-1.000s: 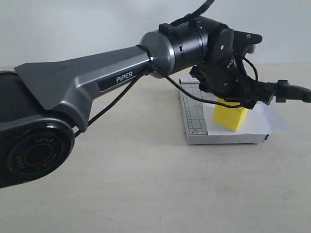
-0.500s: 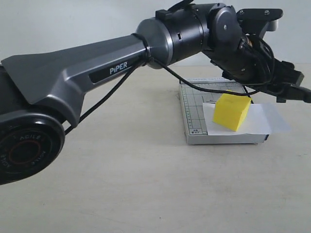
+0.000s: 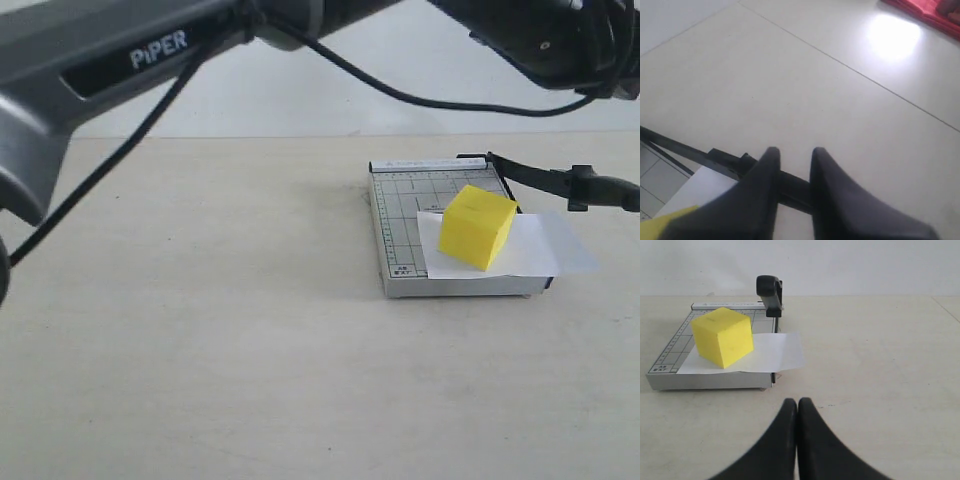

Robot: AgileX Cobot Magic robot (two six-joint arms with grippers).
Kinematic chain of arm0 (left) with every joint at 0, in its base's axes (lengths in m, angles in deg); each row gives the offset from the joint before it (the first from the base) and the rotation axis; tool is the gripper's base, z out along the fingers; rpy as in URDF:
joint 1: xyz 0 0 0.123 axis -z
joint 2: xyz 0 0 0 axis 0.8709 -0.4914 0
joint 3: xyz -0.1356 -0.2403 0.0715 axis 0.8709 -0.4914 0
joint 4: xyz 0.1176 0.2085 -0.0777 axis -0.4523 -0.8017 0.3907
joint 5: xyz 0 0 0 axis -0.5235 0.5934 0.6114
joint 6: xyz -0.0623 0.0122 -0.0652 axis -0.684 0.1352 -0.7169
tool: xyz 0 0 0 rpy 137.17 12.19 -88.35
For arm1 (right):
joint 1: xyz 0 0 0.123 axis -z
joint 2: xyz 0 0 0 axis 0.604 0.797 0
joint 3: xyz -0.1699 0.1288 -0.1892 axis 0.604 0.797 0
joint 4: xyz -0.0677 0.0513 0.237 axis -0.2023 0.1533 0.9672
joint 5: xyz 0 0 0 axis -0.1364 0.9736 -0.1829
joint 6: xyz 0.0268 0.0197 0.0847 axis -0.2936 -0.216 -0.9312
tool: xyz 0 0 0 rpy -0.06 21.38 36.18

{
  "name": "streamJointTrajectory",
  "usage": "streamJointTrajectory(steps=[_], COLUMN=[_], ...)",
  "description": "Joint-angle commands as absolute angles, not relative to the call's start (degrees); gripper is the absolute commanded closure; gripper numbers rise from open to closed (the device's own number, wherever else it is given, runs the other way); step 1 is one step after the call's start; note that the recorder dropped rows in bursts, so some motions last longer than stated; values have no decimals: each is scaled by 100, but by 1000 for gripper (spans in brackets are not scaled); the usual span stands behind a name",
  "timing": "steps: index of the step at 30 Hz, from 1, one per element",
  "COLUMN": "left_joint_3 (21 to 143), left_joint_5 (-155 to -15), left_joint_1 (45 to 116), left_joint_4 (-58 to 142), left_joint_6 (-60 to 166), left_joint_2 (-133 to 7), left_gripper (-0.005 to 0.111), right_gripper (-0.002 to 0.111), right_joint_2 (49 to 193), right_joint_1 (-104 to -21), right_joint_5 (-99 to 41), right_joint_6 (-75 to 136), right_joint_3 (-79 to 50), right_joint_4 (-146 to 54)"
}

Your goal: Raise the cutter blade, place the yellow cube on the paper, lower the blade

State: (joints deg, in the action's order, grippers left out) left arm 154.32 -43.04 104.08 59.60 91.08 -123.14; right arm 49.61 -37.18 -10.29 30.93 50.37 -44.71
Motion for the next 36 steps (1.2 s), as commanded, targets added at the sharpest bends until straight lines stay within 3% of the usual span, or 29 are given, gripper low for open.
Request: streamJointTrajectory(steps=[1,9,18,28,36], left_joint_3=[15459,15459,15099,12974,10767], left_joint_5=[-4082,-3163,-2494,-1852,-2707], left_joint_1=[10439,10448,10462,10462,10462], left_joint_4=[6026,6487,5470,4203,3628], left_joint_6=[9182,9783,10004,9561,8809], left_joint_2=[-12020,-11539,-9427,-7021,-5048], left_gripper=[102,102,102,102,102], right_gripper=[108,108,108,108,108], right_joint_2=[4937,4937,4937,4937,4937], right_joint_1=[-3711,-3711,-3711,-3711,-3711], right_joint_5=[-1052,-1052,-1052,-1052,-1052], right_joint_6=[3113,3113,3113,3113,3113], right_joint_3=[5034,5034,5034,5034,5034], right_joint_4=[-4472,-4472,-4472,-4472,-4472])
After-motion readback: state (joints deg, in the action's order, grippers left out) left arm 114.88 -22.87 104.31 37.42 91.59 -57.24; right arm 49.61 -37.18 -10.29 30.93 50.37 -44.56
